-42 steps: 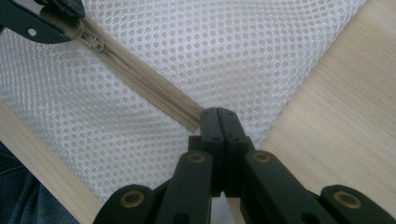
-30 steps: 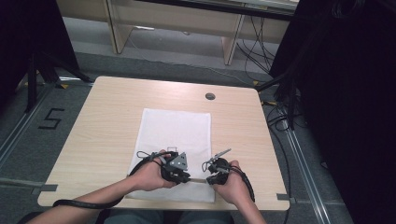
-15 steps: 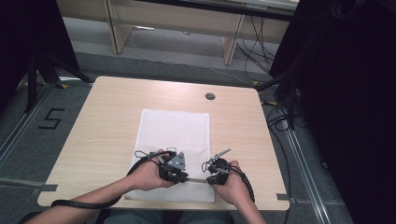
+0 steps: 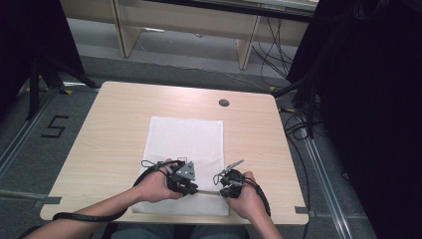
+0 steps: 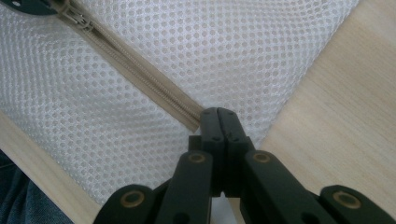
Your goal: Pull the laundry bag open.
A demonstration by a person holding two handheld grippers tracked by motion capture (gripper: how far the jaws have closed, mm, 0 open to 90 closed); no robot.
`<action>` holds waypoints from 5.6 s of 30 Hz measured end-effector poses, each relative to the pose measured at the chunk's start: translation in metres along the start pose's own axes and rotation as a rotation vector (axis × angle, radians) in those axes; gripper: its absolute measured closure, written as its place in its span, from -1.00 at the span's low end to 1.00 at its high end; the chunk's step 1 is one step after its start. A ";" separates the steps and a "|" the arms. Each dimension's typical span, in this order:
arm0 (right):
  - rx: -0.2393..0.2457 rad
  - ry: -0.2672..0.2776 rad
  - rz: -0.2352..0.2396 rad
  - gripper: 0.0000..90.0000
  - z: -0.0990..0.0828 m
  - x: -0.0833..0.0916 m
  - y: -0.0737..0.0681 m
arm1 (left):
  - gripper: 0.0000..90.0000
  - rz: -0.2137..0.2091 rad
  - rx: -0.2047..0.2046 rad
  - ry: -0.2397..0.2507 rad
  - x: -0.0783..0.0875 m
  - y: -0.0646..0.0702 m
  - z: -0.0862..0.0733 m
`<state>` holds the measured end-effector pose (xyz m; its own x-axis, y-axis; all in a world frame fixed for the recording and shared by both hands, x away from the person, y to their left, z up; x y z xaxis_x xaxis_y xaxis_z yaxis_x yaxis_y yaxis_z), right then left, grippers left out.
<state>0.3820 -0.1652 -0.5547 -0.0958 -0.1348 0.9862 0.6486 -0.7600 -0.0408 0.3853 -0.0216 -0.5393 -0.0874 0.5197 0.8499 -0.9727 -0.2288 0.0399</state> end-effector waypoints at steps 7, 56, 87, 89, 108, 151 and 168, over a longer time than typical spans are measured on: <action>0.023 0.014 0.008 1.00 0.001 0.000 0.002 | 0.82 0.001 0.006 -0.001 0.001 -0.001 -0.003; -0.034 0.001 0.025 1.00 -0.001 0.000 0.001 | 0.82 -0.014 0.025 0.011 0.012 -0.004 -0.014; -0.003 0.019 0.033 1.00 0.001 0.000 0.004 | 0.82 -0.003 0.033 0.010 0.025 -0.009 -0.030; -0.014 0.019 0.032 1.00 0.000 0.000 0.003 | 0.82 -0.007 0.044 0.013 0.025 -0.009 -0.030; -0.043 0.011 0.050 1.00 -0.001 0.000 0.002 | 0.82 0.003 0.041 0.018 0.031 -0.012 -0.037; -0.014 0.018 0.043 1.00 0.001 0.000 0.004 | 0.82 0.018 0.066 0.019 0.042 -0.021 -0.055; -0.023 0.018 0.043 1.00 0.000 0.000 0.003 | 0.82 0.008 0.075 0.037 0.042 -0.020 -0.056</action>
<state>0.3846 -0.1675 -0.5549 -0.0815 -0.1788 0.9805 0.6353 -0.7674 -0.0872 0.3892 0.0511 -0.5334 -0.1041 0.5476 0.8302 -0.9531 -0.2934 0.0740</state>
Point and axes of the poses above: each handheld gripper's, and its own axes: x roughly backward along the jaws, z roughly out of its top, y roughly to its right, the point moved 8 cm from there along -x, roughly forward along the jaws, and after that the axes turned 11 degrees about -y, right-handed, at the moved point
